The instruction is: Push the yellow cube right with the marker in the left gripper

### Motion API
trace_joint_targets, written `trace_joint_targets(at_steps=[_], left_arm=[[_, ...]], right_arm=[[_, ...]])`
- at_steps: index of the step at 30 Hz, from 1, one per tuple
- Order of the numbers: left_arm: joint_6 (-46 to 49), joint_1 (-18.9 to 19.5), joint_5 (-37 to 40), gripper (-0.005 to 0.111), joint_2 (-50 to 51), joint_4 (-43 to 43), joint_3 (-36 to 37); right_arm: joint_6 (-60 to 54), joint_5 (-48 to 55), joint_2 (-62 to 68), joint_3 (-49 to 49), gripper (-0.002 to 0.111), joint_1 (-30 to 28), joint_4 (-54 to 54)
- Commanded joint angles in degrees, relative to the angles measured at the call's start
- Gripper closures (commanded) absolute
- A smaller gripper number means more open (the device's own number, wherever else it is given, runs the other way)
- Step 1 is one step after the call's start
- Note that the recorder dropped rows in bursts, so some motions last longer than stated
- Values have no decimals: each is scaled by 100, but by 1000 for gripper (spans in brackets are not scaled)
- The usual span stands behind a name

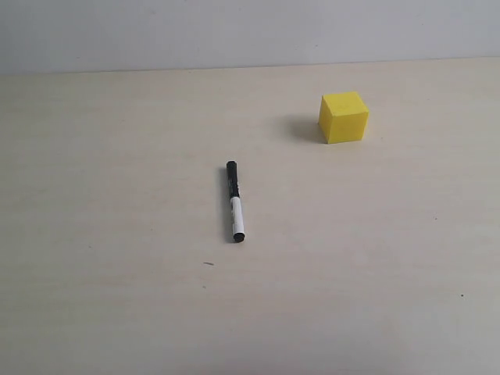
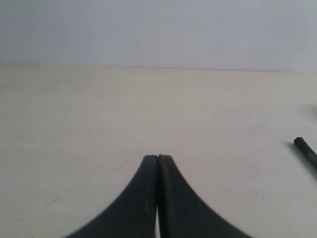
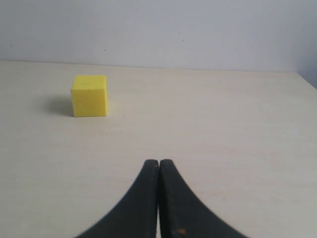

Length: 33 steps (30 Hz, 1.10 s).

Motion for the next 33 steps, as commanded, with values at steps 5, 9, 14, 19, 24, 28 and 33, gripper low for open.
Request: trace_joint_targets(at_steps=[5, 9, 14, 19, 24, 28, 33], left_arm=[[23, -32, -579, 107, -394, -2, 605], [34, -32, -631, 107, -569, -2, 621], [34, -316, -653, 107, -569, 21, 621], [34, -569, -641, 107, -569, 21, 621], [34, -747, -313, 107, -569, 21, 621], [19, -747, -202, 107, -569, 21, 621], [19, -747, -41, 107, -569, -86, 621]], right_arm=[[31, -51, -33, 31, 108, -33, -15], [31, -51, -33, 31, 108, -33, -15], [31, -51, -33, 31, 108, -33, -15], [31, -51, -33, 31, 108, -33, -15], [31, -51, -33, 31, 108, -33, -15], [31, -51, -33, 31, 108, -33, -15], [31, -51, -33, 31, 108, -33, -15]])
